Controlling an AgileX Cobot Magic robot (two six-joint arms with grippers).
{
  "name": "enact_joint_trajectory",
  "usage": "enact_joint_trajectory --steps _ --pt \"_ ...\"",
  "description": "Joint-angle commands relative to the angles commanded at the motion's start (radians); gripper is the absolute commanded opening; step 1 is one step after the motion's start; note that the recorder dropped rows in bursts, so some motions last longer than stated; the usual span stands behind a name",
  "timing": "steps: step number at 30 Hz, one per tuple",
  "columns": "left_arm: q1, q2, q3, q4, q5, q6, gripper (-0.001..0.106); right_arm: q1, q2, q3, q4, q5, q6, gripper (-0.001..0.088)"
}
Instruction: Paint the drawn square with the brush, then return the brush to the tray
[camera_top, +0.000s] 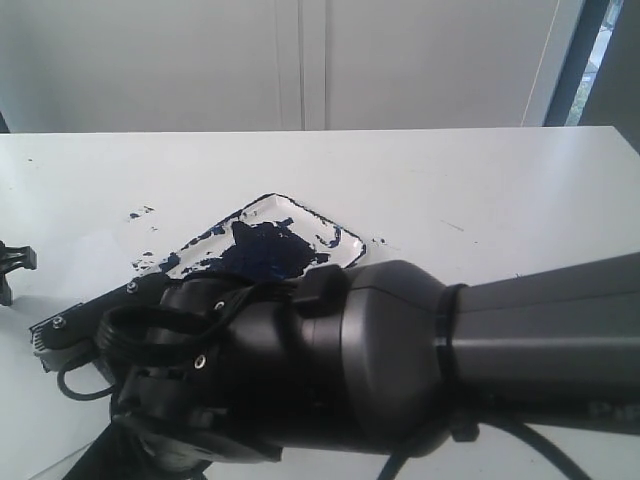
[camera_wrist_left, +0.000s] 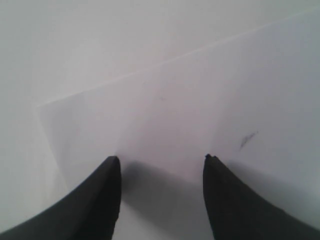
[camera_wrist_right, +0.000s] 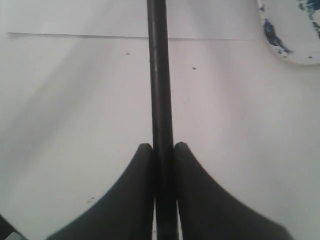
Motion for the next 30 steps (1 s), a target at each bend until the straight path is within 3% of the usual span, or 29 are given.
enact_joint_trajectory --steps 9,30 --pt "0.0 0.0 0.0 0.0 0.004 0.0 0.055 -0.013 0.0 0.0 -0.134 0.057 0.114 0.0" --pt "0.0 0.0 0.0 0.0 0.004 0.0 0.055 -0.075 0.017 0.0 -0.161 -0.03 0.117 0.0"
